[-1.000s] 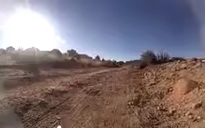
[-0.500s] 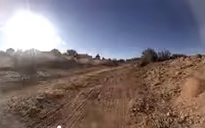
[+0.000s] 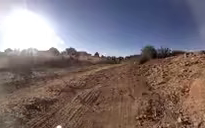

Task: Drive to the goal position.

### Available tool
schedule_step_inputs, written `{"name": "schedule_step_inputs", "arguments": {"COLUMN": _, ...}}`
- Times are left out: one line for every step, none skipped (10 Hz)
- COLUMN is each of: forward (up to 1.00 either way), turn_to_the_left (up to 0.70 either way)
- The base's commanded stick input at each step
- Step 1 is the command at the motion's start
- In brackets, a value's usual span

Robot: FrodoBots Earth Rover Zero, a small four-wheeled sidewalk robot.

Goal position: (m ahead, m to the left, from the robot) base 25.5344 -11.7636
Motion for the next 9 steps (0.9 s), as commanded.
{"name": "schedule_step_inputs", "arguments": {"forward": 0.5, "turn_to_the_left": -0.16}}
{"name": "schedule_step_inputs", "arguments": {"forward": 0.5, "turn_to_the_left": -0.37}}
{"name": "schedule_step_inputs", "arguments": {"forward": 0.5, "turn_to_the_left": -0.27}}
{"name": "schedule_step_inputs", "arguments": {"forward": 0.5, "turn_to_the_left": 0.0}}
{"name": "schedule_step_inputs", "arguments": {"forward": 0.5, "turn_to_the_left": 0.0}}
{"name": "schedule_step_inputs", "arguments": {"forward": 0.5, "turn_to_the_left": 0.0}}
{"name": "schedule_step_inputs", "arguments": {"forward": 0.5, "turn_to_the_left": 0.0}}
{"name": "schedule_step_inputs", "arguments": {"forward": 0.5, "turn_to_the_left": 0.0}}
{"name": "schedule_step_inputs", "arguments": {"forward": 0.5, "turn_to_the_left": -0.03}}
